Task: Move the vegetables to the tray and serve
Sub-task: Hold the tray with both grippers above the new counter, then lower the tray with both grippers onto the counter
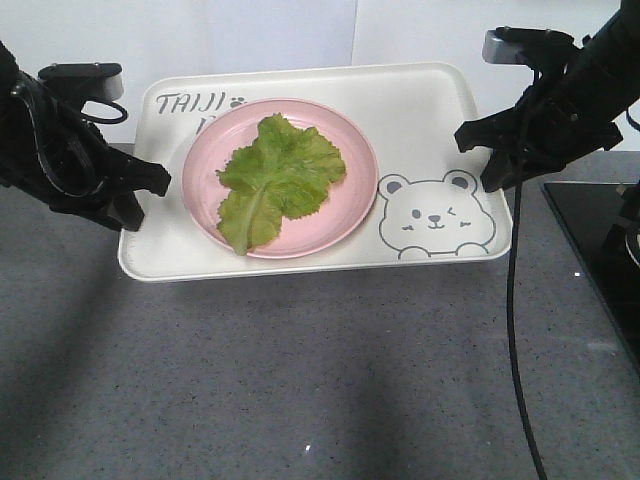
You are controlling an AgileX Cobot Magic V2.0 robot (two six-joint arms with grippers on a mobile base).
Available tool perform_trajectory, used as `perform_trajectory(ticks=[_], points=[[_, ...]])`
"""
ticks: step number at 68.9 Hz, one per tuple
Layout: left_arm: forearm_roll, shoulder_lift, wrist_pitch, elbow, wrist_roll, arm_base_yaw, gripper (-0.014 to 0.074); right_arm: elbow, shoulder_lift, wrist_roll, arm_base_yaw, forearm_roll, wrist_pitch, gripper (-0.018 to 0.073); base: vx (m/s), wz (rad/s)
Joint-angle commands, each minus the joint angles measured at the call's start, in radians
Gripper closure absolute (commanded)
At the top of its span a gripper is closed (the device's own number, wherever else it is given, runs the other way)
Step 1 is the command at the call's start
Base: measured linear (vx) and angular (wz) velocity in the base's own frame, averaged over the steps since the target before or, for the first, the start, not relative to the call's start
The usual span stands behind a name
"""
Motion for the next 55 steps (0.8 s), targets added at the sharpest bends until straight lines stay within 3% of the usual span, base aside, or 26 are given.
perform_trajectory(ticks=[1, 55], points=[[-0.095, -0.052, -0.050, -0.030, 0.027, -0.020, 0.0602, -0.028, -0.055, -0.021, 0.010, 0.087, 0.017, 0.0564, 0.00, 0.00], [-0.086, -0.052, -0.056, -0.030, 0.030, -0.020, 0.0602, -0.028, -0.055, -0.021, 0.011, 0.088, -0.001, 0.0564, 0.00, 0.00]])
